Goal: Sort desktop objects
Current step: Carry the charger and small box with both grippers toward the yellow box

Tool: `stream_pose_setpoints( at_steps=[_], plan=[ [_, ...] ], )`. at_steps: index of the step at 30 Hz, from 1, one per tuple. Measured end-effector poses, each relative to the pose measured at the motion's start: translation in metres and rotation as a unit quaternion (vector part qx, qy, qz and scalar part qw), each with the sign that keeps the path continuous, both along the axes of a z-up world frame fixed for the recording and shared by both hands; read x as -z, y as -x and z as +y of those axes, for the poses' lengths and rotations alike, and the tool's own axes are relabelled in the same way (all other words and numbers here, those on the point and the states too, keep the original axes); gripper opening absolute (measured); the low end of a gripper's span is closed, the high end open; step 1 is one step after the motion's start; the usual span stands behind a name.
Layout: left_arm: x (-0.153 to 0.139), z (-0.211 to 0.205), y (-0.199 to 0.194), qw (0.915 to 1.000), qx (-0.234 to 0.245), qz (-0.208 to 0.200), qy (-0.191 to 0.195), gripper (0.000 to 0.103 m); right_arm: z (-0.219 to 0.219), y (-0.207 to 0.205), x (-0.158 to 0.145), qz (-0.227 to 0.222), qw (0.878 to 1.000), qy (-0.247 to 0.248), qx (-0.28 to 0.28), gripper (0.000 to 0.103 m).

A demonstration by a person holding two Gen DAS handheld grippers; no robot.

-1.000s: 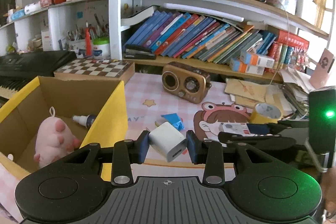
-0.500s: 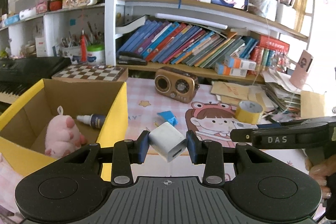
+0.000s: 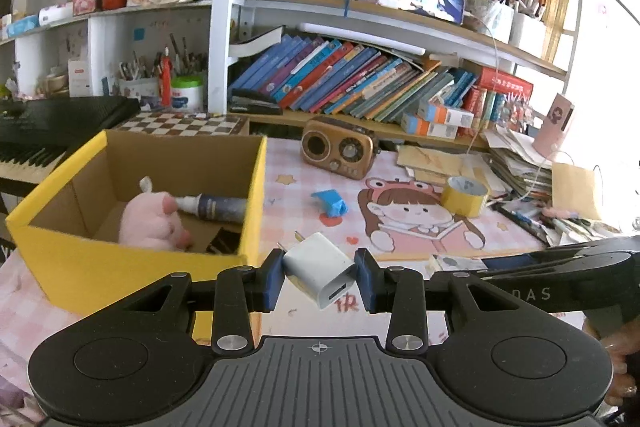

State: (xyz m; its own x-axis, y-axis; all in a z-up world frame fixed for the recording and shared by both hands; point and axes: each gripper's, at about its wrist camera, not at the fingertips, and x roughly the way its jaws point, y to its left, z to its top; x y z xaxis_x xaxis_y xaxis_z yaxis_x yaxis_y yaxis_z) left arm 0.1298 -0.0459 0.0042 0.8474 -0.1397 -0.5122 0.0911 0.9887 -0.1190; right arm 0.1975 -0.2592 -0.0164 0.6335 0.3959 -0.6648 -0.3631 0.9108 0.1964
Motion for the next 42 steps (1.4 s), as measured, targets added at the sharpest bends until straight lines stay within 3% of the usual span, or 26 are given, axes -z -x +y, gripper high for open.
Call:
stream_pose_setpoints(
  at_steps=[25, 42],
  plan=[
    [0.008, 0.069, 0.072, 0.9993, 0.032, 0.020, 0.005, 0.037, 0.085, 0.097, 0.009, 0.019, 1.000, 0.012, -0.006, 0.056],
    [0.005, 0.100, 0.110, 0.9998, -0.010, 0.010, 0.012, 0.037, 0.123, 0.129, 0.004, 0.013, 0.999, 0.016, -0.050, 0.056]
  ],
)
